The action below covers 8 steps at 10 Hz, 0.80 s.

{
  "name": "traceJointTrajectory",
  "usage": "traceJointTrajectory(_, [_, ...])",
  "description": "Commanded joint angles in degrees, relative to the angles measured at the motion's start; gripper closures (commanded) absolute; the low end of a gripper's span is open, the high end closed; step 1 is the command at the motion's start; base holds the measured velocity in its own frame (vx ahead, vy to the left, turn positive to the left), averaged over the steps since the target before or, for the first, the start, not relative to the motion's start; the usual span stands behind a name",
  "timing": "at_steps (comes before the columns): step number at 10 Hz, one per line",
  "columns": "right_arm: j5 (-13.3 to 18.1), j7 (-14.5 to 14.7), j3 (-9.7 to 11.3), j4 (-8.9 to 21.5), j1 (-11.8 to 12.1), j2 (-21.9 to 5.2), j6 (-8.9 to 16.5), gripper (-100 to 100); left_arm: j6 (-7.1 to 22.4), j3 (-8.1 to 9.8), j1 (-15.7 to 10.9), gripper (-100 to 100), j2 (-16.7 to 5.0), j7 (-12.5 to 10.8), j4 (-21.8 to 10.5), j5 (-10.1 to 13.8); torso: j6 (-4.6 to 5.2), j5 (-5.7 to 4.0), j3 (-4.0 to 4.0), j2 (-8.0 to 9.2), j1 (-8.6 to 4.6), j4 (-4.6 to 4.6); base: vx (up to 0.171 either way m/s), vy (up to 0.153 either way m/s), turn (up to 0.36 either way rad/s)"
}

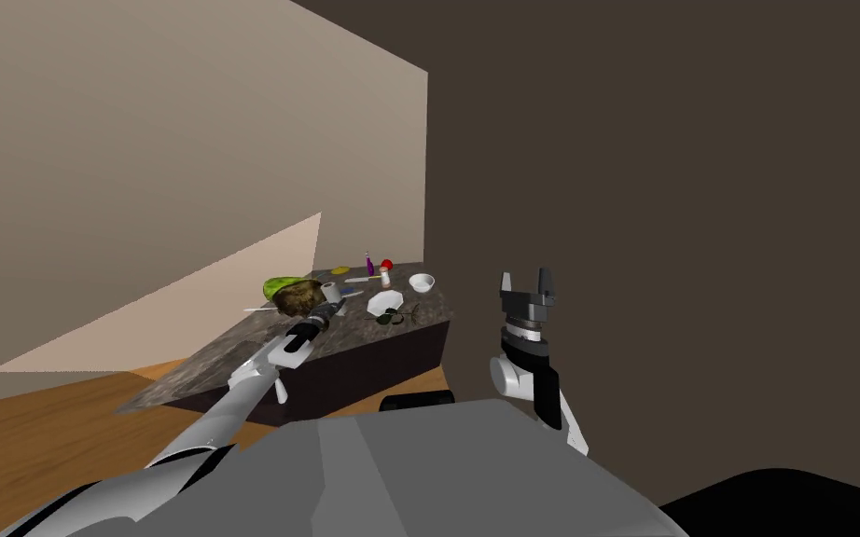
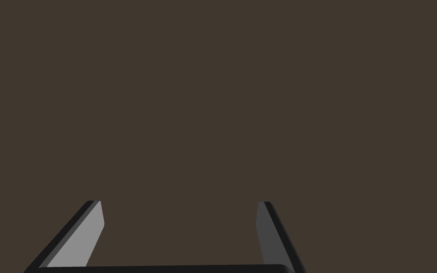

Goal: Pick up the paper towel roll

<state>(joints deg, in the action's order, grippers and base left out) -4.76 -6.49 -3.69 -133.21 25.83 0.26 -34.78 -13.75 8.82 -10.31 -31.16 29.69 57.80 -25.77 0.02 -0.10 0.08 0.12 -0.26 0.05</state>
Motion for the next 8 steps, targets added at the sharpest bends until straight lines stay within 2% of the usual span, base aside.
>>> traceJointTrajectory(1, [0.0, 0.0, 0.0, 0.0, 0.0, 0.0, 0.0, 0, -2.5, -1.11, -2.9, -100, -0.9, 0.5, -2.9, 0.4, 0.00, 0.00, 0.00, 0.00, 0.00, 0.00, 0.000, -0.027, 0.168])
traceJointTrajectory(2, [0.0, 0.0, 0.0, 0.0, 0.0, 0.0, 0.0, 0, -2.5, -1.11, -4.3, -100, -0.9, 0.5, -4.3, 0.4, -0.03, -0.02, 0.00, 0.00, -0.10, 0.00, -0.007, -0.044, 0.099])
traceJointTrajectory(3, [0.0, 0.0, 0.0, 0.0, 0.0, 0.0, 0.0, 0, -2.5, -1.11, -4.3, -100, -0.9, 0.5, -6.1, 0.4, 0.01, -0.04, 0.01, 0.01, -0.17, 0.01, -0.006, -0.023, -0.008])
traceJointTrajectory(4, [0.0, 0.0, 0.0, 0.0, 0.0, 0.0, 0.0, 0, -4.9, -2.24, -7.2, -100, -1.8, 0.9, -8.3, 0.7, 0.01, -0.03, 0.01, 0.02, -0.12, 0.00, -0.007, -0.038, 0.141])
traceJointTrajectory(5, [0.0, 0.0, 0.0, 0.0, 0.0, 0.0, 0.0, 0, -4.9, -2.24, -8.4, -100, -1.8, 0.9, -9.5, 0.7, -0.03, -0.04, 0.02, 0.03, -0.16, 0.01, -0.007, -0.043, 0.123])
traceJointTrajectory(6, [0.0, 0.0, 0.0, 0.0, 0.0, 0.0, 0.0, 0, -4.9, -2.24, -8.4, -100, -1.8, 0.9, -11.6, 0.7, 0.00, -0.05, 0.01, 0.01, -0.18, 0.01, -0.003, -0.018, 0.005])
traceJointTrajectory(7, [0.0, 0.0, 0.1, 0.0, 0.0, 0.0, 0.0, 0, -7.2, -3.38, -11.7, -100, -2.7, 1.2, -14.7, 1.1, 0.04, -0.04, 0.01, 0.01, -0.16, 0.01, -0.009, -0.031, 0.150])
traceJointTrajectory(8, [0.0, 0.0, 0.1, 0.0, 0.0, 0.0, 0.0, 0, -7.2, -3.38, -12.4, -100, -2.7, 1.2, -15.8, 1.1, -0.01, -0.08, 0.03, 0.02, -0.26, 0.03, -0.006, -0.039, 0.099])
